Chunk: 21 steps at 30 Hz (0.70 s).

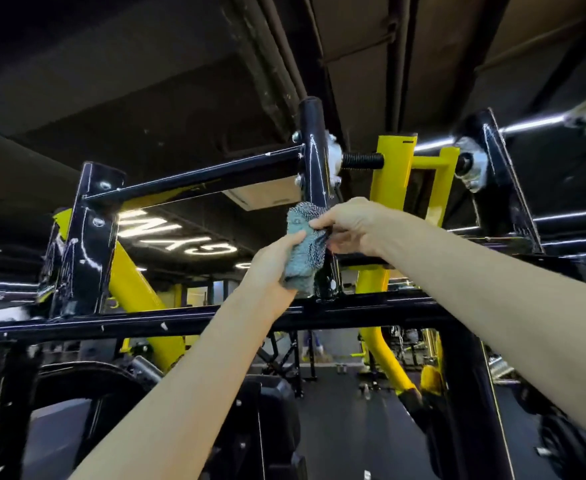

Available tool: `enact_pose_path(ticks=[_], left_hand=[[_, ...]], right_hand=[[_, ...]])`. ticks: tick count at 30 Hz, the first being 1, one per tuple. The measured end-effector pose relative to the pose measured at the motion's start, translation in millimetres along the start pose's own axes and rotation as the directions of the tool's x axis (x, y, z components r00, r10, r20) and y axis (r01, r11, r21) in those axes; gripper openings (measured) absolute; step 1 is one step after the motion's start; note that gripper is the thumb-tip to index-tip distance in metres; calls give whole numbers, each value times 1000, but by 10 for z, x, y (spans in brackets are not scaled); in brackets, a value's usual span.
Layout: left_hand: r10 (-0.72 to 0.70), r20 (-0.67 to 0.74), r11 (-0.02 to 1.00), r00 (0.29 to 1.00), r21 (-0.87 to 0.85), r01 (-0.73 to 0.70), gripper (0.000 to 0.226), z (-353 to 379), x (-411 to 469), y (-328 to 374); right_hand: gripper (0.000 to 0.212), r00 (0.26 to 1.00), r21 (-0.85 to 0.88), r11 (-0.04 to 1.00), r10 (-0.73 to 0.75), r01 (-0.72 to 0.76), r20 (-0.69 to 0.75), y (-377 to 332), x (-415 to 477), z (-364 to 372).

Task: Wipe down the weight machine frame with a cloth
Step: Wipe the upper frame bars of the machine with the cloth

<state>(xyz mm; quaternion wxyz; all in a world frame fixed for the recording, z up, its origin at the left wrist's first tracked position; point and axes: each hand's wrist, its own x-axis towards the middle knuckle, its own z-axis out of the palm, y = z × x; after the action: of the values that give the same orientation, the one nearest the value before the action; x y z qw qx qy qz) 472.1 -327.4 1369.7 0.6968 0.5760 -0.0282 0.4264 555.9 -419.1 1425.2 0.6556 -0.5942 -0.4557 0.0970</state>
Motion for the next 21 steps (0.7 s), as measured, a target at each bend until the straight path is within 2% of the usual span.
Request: enact_pose_path(ticks=[2,4,6,7,8,9,10,12,13,14,17,18,20,21], left_hand=[[-27,-165,998,986,53,36,20,-70,62,-3],[23,-337,992,941,124,20,17,-163,163,61],[208,-433,949,877,305,-75,22,-211,339,136],[375,-427,868,823,475,-149,21,-197,432,152],[562,-346,715,751,660,-230,18,-156,523,155],[716,-192,501,671,811,-302,16,-103,625,132],[803,-6,266,596,898,-349,17,-33,703,93],[792,360,-171,493,906,-387,29,76,857,-29],[731,507,-351,458,854,-385,32,97,911,-108],[664,616,-482,425,786,-386,32,90,942,-182],[491,825,-730,280,564,-385,29,-41,983,-220],[422,871,-792,251,489,-365,32,-94,1046,-149],[353,910,-859,218,408,-311,38,-108,1233,110],[330,910,-872,252,396,-289,42,-53,1377,233]], right_hand=[[9,991,-129,990,-67,51,-115,125,82,31],[5,973,-171,980,-130,98,-192,200,165,-1],[11,967,-224,968,-160,115,-196,222,247,-49],[13,957,-277,952,-195,131,-216,218,296,-81],[15,933,-330,931,-247,154,-261,208,339,-116],[16,903,-374,910,-303,179,-305,196,370,-147],[17,880,-414,889,-344,193,-328,183,389,-173],[18,863,-481,852,-389,205,-322,181,437,-202],[18,866,-505,839,-394,203,-307,180,449,-201],[17,872,-521,829,-396,204,-289,186,465,-205],[21,882,-569,801,-392,188,-261,202,536,-251],[22,888,-573,798,-386,185,-250,200,545,-264],[24,901,-580,794,-370,180,-226,195,570,-291],[25,908,-591,788,-360,175,-212,192,578,-300]])
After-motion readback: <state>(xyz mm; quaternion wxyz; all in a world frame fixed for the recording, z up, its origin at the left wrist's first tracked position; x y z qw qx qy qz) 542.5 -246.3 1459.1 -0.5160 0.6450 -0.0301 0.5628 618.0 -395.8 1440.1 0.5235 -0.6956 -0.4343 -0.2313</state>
